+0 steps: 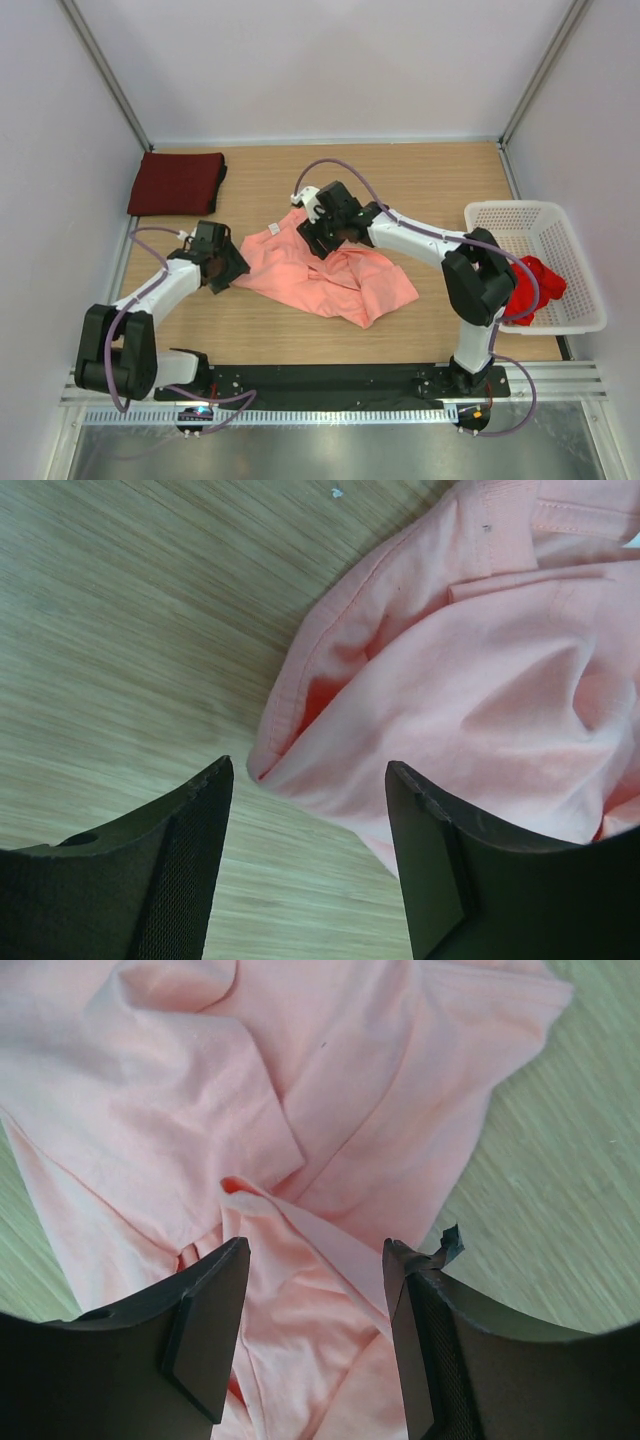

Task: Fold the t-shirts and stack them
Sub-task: Flatten the tshirt out

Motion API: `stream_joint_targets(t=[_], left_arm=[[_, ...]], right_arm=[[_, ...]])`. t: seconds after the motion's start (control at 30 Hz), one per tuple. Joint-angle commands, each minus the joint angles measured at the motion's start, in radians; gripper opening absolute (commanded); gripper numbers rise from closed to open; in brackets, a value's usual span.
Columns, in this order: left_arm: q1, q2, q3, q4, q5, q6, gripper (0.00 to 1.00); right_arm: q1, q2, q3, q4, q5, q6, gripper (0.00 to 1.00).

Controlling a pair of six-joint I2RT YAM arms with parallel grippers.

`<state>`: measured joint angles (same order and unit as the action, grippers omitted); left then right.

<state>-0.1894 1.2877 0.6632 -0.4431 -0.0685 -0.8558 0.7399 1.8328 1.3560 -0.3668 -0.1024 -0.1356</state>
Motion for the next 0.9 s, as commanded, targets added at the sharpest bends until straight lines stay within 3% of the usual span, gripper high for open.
stream_joint_targets(t=[0.0, 0.1, 0.17, 0.2, 0.23, 0.27, 0.33, 0.37, 0.43, 0.63, 0.87], left_arm=[[0.005, 0.028, 0.022, 0.049, -0.033, -0.002, 0.63], [0.004, 0.047, 0.035, 0.053, -0.036, -0.003, 0.60], [0.004, 0.064, 0.038, 0.058, -0.033, -0.005, 0.52], [0.004, 0.070, 0.038, 0.064, -0.030, -0.006, 0.48], [0.004, 0.074, 0.036, 0.070, -0.027, -0.008, 0.35], [0.004, 0.075, 0.036, 0.076, -0.014, -0.011, 0.26], [0.004, 0.070, 0.038, 0.095, -0.002, -0.014, 0.05], [0.004, 0.065, 0.045, 0.096, 0.004, -0.014, 0.00], [0.004, 0.059, 0.087, 0.074, -0.007, -0.015, 0.00], [0.007, 0.045, 0.232, -0.048, -0.120, -0.026, 0.00], [0.005, -0.008, 0.216, -0.086, -0.168, -0.023, 0.00]], right_arm=[[0.026, 0.017, 0.028, -0.054, -0.040, -0.055, 0.63], [0.032, 0.034, 0.019, -0.046, -0.028, -0.059, 0.62], [0.032, 0.049, 0.015, -0.041, 0.002, -0.058, 0.61], [0.033, 0.055, 0.011, -0.034, 0.025, -0.055, 0.59], [0.033, 0.059, 0.006, 0.001, 0.058, -0.045, 0.57], [0.033, 0.059, 0.000, 0.024, 0.097, -0.039, 0.42], [0.030, 0.056, -0.018, 0.093, 0.280, -0.019, 0.25], [0.024, 0.046, -0.018, 0.100, 0.327, -0.016, 0.10], [0.007, 0.028, 0.009, 0.094, 0.472, -0.003, 0.01], [-0.152, -0.079, 0.127, 0.036, 0.696, 0.054, 0.01], [-0.372, -0.021, 0.242, -0.115, 0.748, 0.192, 0.01]])
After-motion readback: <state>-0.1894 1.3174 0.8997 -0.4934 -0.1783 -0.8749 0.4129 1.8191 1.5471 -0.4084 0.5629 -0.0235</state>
